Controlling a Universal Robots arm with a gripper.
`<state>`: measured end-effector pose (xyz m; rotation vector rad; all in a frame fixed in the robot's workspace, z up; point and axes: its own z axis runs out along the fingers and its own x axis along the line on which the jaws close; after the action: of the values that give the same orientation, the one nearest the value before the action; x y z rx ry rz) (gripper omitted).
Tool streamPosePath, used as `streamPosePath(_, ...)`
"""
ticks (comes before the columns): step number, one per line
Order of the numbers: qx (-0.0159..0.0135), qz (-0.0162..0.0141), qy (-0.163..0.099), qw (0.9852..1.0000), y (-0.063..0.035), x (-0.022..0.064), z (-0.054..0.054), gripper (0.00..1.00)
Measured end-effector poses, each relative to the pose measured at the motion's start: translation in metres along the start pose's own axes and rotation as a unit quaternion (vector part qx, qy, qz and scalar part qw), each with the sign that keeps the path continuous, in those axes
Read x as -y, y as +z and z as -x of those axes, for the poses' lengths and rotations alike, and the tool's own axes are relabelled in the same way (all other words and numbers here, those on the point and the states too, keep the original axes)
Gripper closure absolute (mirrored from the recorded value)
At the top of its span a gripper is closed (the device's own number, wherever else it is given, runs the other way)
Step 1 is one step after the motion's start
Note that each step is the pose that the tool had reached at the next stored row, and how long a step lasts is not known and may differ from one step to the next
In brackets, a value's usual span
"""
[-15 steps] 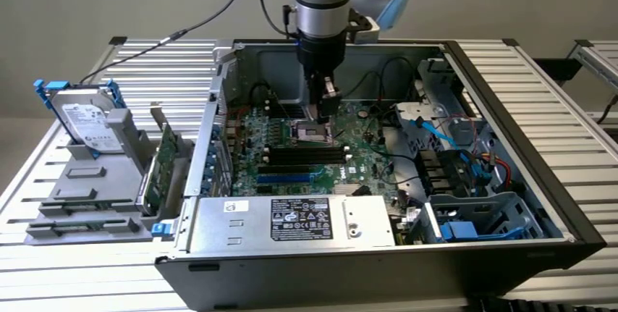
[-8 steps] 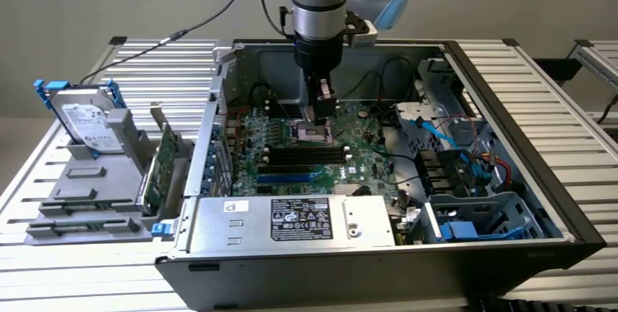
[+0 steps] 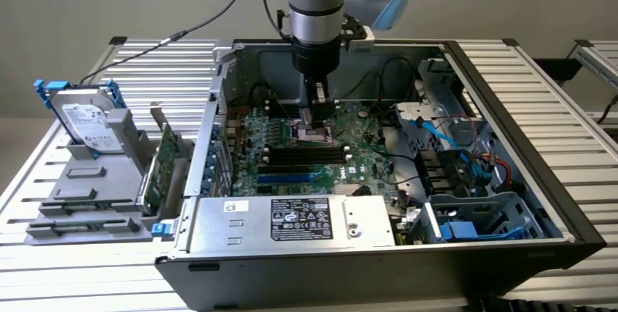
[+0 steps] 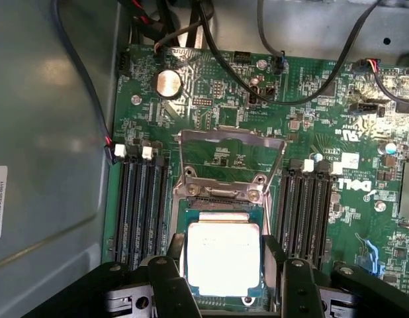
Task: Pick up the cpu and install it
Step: 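Place the cpu into insertion slot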
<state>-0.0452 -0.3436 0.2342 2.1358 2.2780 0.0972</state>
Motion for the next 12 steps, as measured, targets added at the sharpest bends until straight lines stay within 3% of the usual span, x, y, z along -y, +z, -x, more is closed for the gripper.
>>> streamPosePath(12,0.0044,0.0015,0.053,0.9986,0.0078,0.0064,-0.0004,0.45)
